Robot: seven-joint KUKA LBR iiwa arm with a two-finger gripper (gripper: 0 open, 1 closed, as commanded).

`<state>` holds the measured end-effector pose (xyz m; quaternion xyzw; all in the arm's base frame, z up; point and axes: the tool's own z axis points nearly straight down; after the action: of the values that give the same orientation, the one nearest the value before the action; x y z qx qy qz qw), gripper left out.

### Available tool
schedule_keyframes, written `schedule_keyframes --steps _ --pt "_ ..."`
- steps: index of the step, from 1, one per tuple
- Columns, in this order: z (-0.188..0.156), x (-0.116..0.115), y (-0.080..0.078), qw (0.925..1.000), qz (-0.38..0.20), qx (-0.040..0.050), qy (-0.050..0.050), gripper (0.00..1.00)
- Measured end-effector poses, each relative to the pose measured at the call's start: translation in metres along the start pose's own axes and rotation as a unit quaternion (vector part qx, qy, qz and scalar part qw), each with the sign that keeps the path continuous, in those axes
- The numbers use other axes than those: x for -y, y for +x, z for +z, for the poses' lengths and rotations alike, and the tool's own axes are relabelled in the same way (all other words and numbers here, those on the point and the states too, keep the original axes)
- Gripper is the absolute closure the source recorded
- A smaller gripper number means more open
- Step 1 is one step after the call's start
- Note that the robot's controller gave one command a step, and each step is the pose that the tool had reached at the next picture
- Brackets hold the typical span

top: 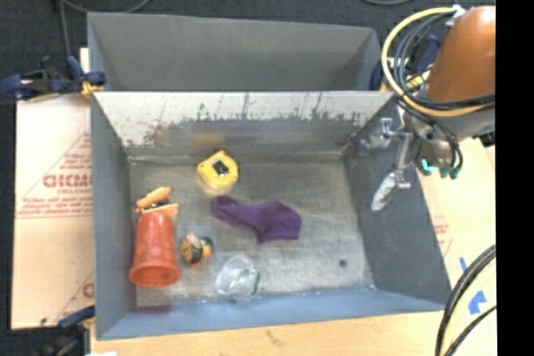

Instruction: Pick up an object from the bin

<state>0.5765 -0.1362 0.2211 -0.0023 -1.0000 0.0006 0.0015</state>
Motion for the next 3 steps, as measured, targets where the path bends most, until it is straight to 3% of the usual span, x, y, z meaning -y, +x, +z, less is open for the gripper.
schedule_keyframes --steps 1,2,3 --pt "-0.004 -0.001 -0.002 1.0 -0.001 0.0038 0.001 0.0" --pt "0.045 -0.023 0.016 0.9994 -0.035 0.0057 0.001 0.0" --pt "0.061 -0.074 0.026 0.9967 -0.081 0.0012 0.0 0.0"
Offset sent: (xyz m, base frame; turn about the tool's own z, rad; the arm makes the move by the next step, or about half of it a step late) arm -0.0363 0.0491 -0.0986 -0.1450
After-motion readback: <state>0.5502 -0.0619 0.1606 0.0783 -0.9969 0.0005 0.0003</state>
